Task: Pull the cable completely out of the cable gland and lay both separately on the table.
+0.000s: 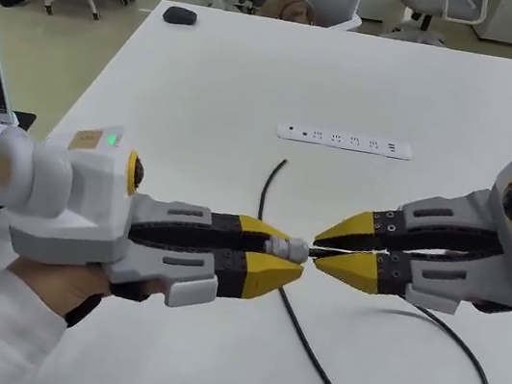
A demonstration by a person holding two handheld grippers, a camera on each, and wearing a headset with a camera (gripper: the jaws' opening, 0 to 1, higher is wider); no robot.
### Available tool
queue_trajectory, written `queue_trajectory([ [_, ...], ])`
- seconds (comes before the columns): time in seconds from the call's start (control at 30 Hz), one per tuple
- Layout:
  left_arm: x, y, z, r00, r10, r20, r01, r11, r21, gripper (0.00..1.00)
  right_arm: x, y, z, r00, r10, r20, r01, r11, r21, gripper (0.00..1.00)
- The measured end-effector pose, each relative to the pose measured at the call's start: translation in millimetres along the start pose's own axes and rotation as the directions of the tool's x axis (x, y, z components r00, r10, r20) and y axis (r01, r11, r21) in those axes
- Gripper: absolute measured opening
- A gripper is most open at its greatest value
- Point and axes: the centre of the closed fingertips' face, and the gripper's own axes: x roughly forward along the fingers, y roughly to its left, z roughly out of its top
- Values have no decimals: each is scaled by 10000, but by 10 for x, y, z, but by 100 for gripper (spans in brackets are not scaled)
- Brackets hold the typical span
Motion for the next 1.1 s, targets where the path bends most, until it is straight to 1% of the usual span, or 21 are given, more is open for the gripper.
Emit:
queue_trajectory([
  [0.1,2,7,-8,10000,24,-13,-24,10000,-11,17,8,-5,-29,10000,-4,-40,5,10000,60,6],
  [0.6,3,27,-15,10000,3,32,-3,10000,-83,17,3,-9,-57,9999,19,-129,-18,10000,58,5],
  [1.1,-44,47,-17,9999,134,86,-133,9998,-128,17,-135,-59,-146,9989,-322,-340,330,9992,232,5],
])
